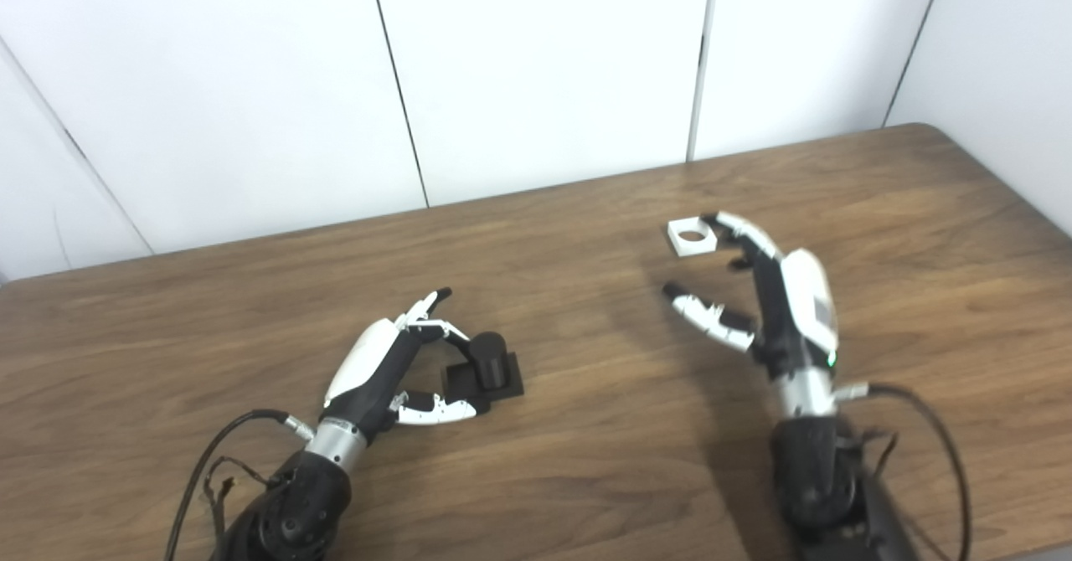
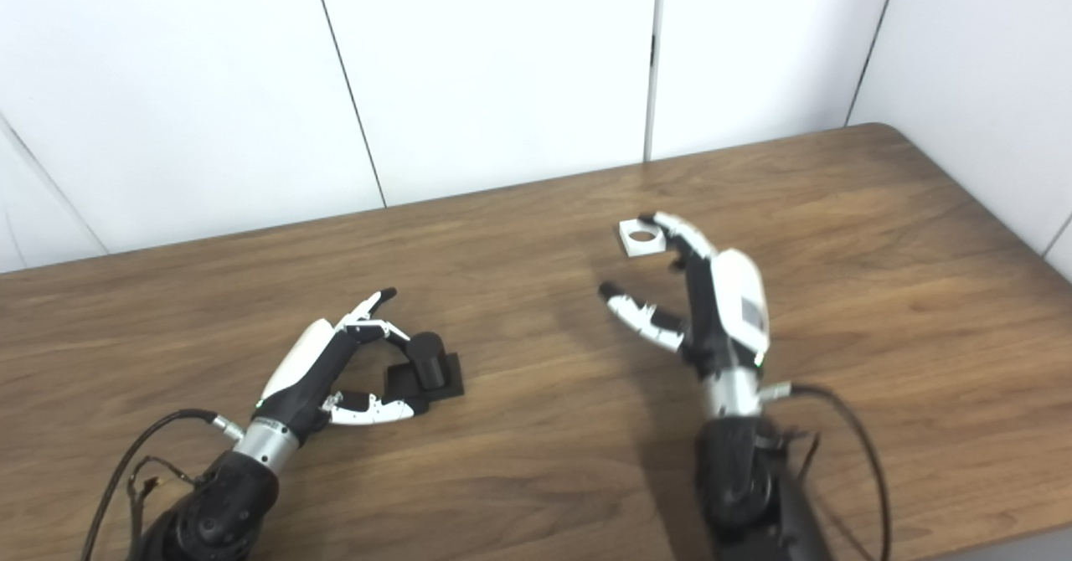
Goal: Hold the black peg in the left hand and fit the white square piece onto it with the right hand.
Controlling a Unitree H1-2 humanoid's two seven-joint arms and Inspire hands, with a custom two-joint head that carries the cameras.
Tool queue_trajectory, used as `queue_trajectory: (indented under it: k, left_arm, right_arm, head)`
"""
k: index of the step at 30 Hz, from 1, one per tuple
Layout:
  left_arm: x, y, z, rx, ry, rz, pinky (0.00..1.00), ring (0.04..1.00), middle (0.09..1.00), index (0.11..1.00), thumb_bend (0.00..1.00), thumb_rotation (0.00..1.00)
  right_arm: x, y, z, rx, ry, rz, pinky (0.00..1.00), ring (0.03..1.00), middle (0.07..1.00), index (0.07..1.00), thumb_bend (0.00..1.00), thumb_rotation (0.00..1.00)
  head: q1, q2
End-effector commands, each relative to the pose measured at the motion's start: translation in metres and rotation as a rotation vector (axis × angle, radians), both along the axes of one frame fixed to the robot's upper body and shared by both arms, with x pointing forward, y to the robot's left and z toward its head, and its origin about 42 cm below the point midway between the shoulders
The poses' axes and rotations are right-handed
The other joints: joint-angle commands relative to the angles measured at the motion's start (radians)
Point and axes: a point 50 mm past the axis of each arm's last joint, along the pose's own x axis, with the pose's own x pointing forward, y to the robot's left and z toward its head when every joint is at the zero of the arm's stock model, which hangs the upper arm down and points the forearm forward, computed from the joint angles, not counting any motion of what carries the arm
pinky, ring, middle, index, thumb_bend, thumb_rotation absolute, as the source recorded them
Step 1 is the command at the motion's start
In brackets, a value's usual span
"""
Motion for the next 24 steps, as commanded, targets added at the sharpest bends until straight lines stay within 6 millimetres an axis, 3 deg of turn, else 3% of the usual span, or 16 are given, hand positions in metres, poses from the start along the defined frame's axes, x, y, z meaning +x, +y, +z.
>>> queue_trajectory:
  k: [1, 8, 13, 24]
  left_arm:
    - [-0.014, 0.014, -0.03, 0.122, 0.12, -0.018, 1.0, 1.0, 1.0, 0.493, 0.52, 0.07]
    - [-0.015, 0.011, -0.032, 0.114, 0.123, -0.011, 1.0, 1.0, 1.0, 0.493, 0.52, 0.07]
    - [-0.015, 0.011, -0.033, 0.112, 0.118, -0.013, 1.0, 1.0, 1.0, 0.493, 0.52, 0.07]
    - [-0.012, 0.01, -0.033, 0.111, 0.122, -0.006, 1.0, 1.0, 1.0, 0.493, 0.52, 0.07]
  right_arm:
    - [0.022, -0.013, 0.031, -0.117, -0.026, 0.002, 0.68, 0.851, 0.899, 0.816, 0.62, 0.34]
    - [0.054, -0.047, 0.058, -0.24, 0.033, 0.012, 0.68, 0.864, 0.893, 0.793, 0.66, 0.28]
    - [0.066, -0.059, 0.068, -0.288, 0.046, 0.007, 0.66, 0.85, 0.874, 0.788, 0.67, 0.31]
    - [0.101, -0.089, 0.091, -0.363, 0.264, 0.103, 0.81, 0.933, 0.94, 0.837, 0.64, 0.32]
  head:
    - [0.001, -0.002]
    - [0.004, -0.005]
    - [0.005, -0.005]
    - [0.021, -0.009]
